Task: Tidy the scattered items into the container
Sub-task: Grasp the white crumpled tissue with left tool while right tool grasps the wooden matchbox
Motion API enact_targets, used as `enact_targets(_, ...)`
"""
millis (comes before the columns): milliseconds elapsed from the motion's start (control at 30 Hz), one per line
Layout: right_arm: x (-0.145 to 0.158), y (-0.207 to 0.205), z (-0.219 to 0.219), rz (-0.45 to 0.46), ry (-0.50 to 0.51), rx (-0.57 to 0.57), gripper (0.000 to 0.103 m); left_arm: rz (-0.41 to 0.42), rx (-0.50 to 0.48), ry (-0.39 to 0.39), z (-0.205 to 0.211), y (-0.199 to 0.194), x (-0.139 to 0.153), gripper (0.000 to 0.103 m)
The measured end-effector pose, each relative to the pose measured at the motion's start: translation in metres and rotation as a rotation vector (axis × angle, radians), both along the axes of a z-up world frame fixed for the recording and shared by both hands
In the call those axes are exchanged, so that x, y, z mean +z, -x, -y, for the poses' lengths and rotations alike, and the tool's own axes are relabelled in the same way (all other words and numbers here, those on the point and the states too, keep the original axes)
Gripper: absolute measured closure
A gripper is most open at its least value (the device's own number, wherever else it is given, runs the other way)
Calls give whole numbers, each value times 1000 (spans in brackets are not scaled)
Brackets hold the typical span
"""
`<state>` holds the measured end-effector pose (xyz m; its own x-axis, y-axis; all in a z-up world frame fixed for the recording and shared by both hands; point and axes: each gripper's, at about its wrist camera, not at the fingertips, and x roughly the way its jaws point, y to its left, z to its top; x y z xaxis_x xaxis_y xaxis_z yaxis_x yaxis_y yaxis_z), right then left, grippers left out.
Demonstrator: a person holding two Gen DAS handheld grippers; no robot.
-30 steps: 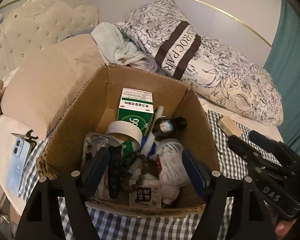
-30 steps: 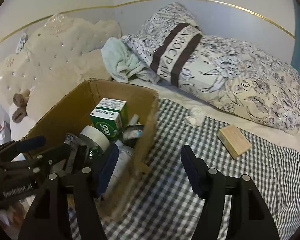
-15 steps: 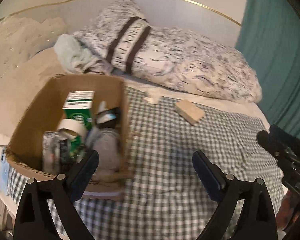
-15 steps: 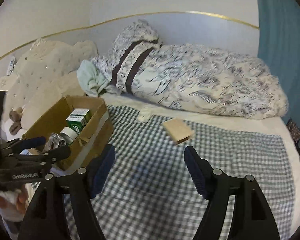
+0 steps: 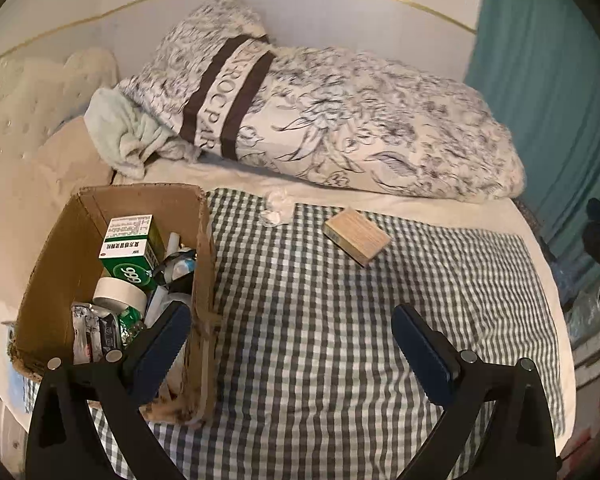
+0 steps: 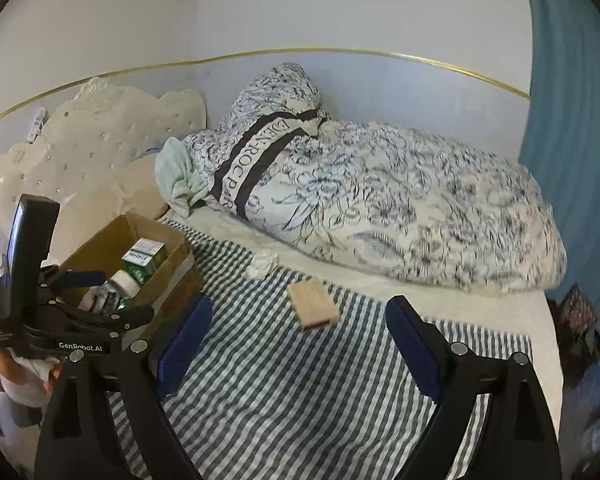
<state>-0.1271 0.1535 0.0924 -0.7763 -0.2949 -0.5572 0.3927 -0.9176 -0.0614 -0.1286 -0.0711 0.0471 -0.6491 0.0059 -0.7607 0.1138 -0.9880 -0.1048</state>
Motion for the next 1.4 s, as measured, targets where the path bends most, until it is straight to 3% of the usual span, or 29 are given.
enact_targets(233,-52,70,11,73,-12,-11,11,27,19,36,1,65,-31,0)
enact_targets(467,-114,105,20,120,-67,54,11,113,24,25,-1,134,-78,0)
enact_targets(667,-152,138,19,181,-54,111,11,142,54,32,2,187,-106,0)
enact_targets(800,-181,168,22,190,-75,69,11,138,91,43,9,212,-122,0)
enact_targets(933,-214,190,29,233,-63,58,11,152,118,-2,18,232,-138,0)
enact_targets(1133,-251,203,45,156,-259,-12,11,186,152,20,21,258,-164,0)
enact_targets(1300,-266,213,39,162,-165,-6,11,283,179,8,31,273,-193,0)
enact_targets(1400,-282,212,46,184,-207,-15,11,292,186,-11,37,275,-202,0)
